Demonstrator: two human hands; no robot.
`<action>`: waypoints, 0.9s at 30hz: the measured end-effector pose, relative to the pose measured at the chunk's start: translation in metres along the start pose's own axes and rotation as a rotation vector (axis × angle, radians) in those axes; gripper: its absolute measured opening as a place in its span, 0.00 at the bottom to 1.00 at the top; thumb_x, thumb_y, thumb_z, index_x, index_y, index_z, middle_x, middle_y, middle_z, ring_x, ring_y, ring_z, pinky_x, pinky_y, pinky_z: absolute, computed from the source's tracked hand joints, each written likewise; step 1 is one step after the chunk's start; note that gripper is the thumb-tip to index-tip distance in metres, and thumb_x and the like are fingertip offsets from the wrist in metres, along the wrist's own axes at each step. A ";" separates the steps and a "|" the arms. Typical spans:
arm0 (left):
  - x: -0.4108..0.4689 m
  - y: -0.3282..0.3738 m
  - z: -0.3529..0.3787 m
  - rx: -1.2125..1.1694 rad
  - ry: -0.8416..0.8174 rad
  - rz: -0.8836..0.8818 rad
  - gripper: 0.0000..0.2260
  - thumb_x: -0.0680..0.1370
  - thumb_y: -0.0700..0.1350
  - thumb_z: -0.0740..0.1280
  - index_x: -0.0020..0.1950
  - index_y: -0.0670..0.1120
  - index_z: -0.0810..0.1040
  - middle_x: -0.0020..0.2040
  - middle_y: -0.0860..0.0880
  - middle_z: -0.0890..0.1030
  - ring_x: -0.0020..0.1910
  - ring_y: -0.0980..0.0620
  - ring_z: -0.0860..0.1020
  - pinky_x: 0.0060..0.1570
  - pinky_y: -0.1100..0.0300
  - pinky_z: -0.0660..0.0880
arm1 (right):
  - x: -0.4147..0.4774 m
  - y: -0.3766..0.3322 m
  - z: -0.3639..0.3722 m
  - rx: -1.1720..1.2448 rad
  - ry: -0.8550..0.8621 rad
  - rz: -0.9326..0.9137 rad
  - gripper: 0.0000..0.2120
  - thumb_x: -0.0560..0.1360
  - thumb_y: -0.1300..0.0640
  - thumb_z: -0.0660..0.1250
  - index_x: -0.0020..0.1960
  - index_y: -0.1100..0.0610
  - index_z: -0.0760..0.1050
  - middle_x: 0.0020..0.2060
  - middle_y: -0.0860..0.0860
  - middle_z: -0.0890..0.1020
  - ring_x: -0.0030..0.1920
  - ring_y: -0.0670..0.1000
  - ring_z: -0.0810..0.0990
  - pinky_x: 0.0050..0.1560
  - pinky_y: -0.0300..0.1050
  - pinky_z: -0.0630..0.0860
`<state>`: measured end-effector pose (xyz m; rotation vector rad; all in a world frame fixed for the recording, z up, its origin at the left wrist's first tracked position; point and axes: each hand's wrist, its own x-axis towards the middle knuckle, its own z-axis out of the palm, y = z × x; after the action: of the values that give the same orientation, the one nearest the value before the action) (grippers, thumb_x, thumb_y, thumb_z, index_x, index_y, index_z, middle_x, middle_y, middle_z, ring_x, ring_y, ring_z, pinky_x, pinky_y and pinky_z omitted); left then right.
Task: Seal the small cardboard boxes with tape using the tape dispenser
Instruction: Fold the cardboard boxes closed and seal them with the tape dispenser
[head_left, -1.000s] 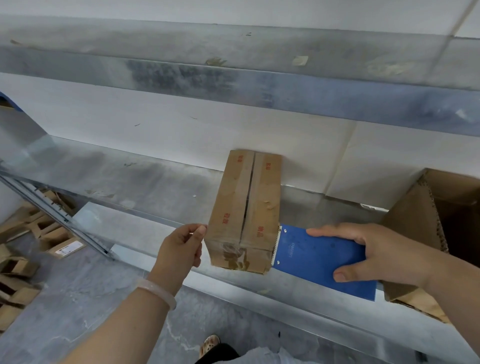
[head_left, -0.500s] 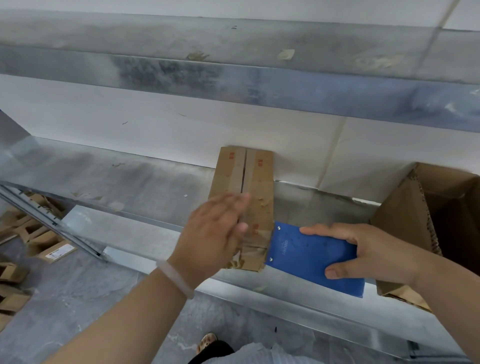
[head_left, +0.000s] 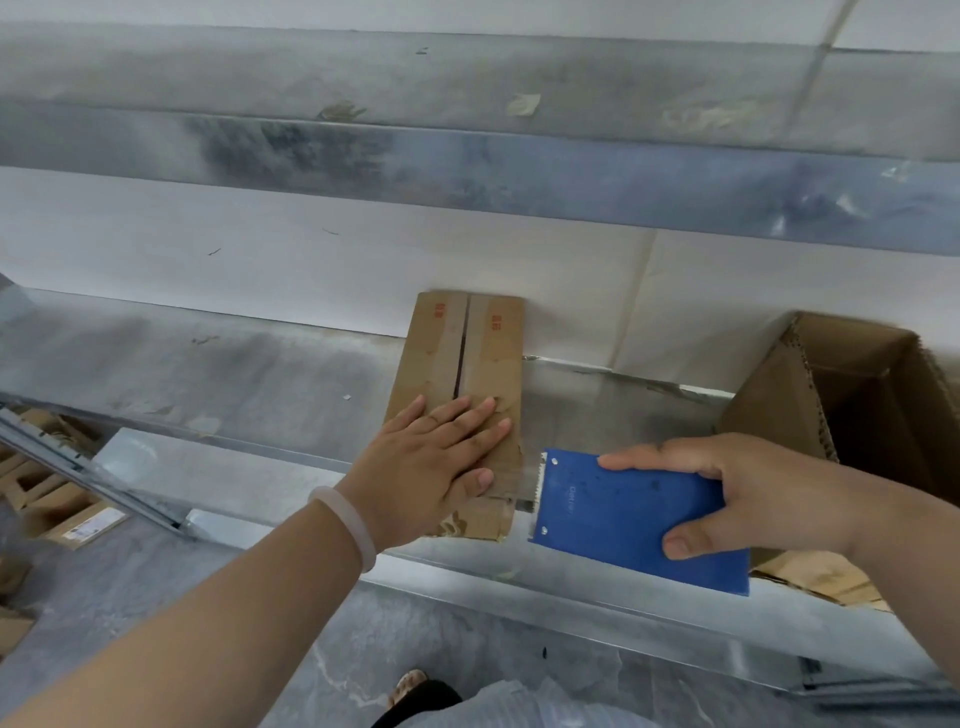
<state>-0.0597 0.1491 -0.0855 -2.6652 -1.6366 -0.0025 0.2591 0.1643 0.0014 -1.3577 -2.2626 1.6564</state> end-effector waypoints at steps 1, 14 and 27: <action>0.000 -0.001 0.000 0.001 0.000 0.005 0.25 0.82 0.61 0.41 0.78 0.57 0.57 0.77 0.56 0.58 0.76 0.53 0.59 0.74 0.47 0.55 | -0.003 0.000 -0.002 0.018 -0.002 0.009 0.31 0.66 0.56 0.78 0.59 0.27 0.74 0.53 0.30 0.80 0.53 0.38 0.80 0.51 0.34 0.77; 0.004 -0.002 0.000 -0.024 -0.005 0.019 0.27 0.81 0.63 0.36 0.78 0.58 0.52 0.78 0.57 0.54 0.77 0.54 0.54 0.74 0.47 0.50 | 0.005 -0.021 0.012 -0.376 0.024 0.150 0.30 0.66 0.40 0.75 0.61 0.22 0.65 0.56 0.29 0.75 0.52 0.35 0.77 0.55 0.35 0.76; 0.004 0.001 0.001 -0.055 -0.001 0.001 0.27 0.80 0.63 0.39 0.78 0.58 0.55 0.78 0.59 0.54 0.77 0.55 0.55 0.74 0.50 0.50 | 0.039 -0.043 0.042 -0.453 0.188 0.131 0.33 0.65 0.41 0.76 0.67 0.36 0.68 0.58 0.38 0.74 0.55 0.42 0.75 0.54 0.41 0.76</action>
<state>-0.0569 0.1525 -0.0868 -2.7062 -1.6600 -0.0467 0.1881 0.1546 -0.0005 -1.6940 -2.5755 1.0152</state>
